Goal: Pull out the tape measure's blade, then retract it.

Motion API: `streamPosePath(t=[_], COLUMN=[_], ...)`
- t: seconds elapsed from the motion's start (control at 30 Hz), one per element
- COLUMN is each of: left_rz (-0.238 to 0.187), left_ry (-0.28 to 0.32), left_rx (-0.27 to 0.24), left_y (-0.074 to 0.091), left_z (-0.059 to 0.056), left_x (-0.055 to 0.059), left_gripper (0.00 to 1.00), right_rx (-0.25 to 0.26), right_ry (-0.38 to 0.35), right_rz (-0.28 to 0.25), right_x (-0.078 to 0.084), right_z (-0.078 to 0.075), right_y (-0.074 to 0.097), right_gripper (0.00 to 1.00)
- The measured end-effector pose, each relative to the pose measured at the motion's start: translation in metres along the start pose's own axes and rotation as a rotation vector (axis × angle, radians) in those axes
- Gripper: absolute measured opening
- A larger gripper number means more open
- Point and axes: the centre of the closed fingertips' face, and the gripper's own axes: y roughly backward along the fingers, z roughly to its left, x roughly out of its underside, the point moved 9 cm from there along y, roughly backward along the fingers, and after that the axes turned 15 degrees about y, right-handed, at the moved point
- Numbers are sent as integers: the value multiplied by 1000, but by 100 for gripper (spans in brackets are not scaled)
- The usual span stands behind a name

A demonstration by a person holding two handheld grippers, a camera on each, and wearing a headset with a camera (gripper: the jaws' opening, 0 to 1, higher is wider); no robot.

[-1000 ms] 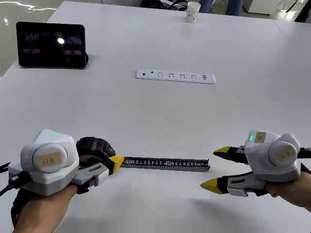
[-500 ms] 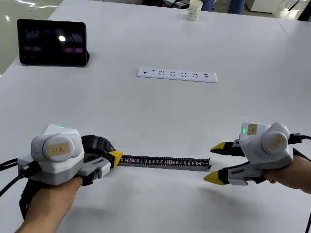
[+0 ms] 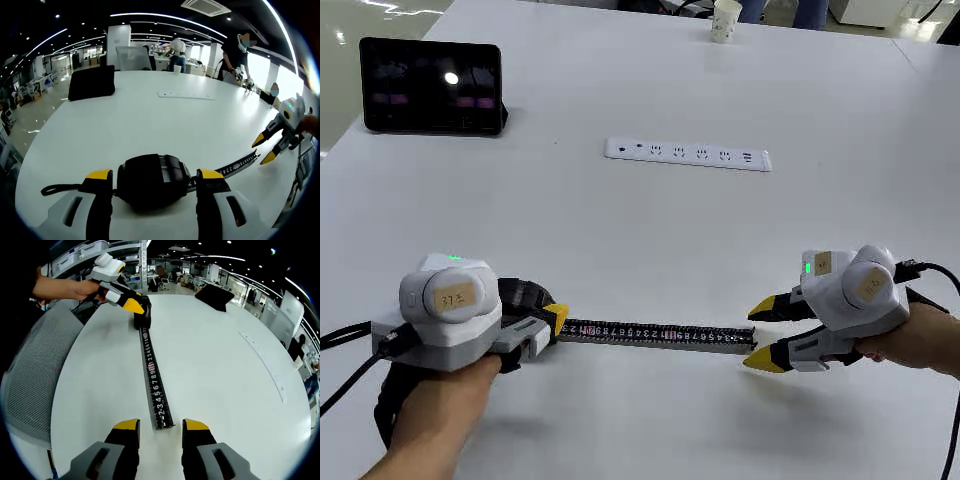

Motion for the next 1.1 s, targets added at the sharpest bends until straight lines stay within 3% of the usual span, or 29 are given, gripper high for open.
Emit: streamPosePath(t=[0.17,0.53,1.1], left_rz=[3,9,22], left_ry=[13,25,27], left_rx=[-18,-24,-31], left_y=[-2,-4,-5], left_z=[0,0,0], left_x=[1,2,2], left_gripper=[58,58,58], right_rx=[-23,-56,-51], right_ry=[20,59,41], right_rz=[16,38,26], right_x=[0,1,13], right_z=[-1,-1,-10], right_y=[-3,-6,-12], right_gripper=[28,16,12])
